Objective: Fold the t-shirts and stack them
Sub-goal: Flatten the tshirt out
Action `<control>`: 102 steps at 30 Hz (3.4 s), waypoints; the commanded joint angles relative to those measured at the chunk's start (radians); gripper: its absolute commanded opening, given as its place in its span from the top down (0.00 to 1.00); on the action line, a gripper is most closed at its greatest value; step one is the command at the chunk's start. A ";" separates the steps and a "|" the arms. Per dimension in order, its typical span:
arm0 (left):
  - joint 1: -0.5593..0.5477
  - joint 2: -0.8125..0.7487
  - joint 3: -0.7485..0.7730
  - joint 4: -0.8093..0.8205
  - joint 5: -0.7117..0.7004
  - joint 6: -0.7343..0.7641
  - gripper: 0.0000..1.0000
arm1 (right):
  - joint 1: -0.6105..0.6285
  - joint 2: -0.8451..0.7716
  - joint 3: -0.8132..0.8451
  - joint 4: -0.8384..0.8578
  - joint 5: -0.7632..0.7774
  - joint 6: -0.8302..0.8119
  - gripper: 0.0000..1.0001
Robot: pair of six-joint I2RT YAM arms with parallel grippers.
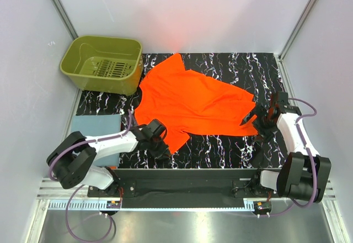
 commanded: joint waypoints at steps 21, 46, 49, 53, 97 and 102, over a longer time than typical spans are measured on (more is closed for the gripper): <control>0.060 -0.184 0.262 -0.213 -0.199 0.887 1.00 | -0.148 0.307 0.169 0.083 0.294 0.053 0.29; 0.086 -0.116 0.333 -0.198 -0.097 1.010 1.00 | -0.158 0.399 0.059 0.229 0.242 0.113 0.55; 0.087 -0.134 0.327 -0.199 -0.108 1.001 1.00 | -0.159 0.436 0.091 0.237 0.263 0.103 0.55; 0.086 -0.147 0.321 -0.199 -0.105 0.986 1.00 | -0.158 0.465 0.099 0.255 0.263 0.085 0.63; 0.099 -0.447 1.557 -0.190 -0.036 1.538 1.00 | 0.023 -0.417 1.045 0.347 0.274 -0.136 1.00; 0.099 -0.394 1.540 -0.192 -0.091 1.581 1.00 | 0.033 -0.418 0.947 0.355 0.296 -0.144 1.00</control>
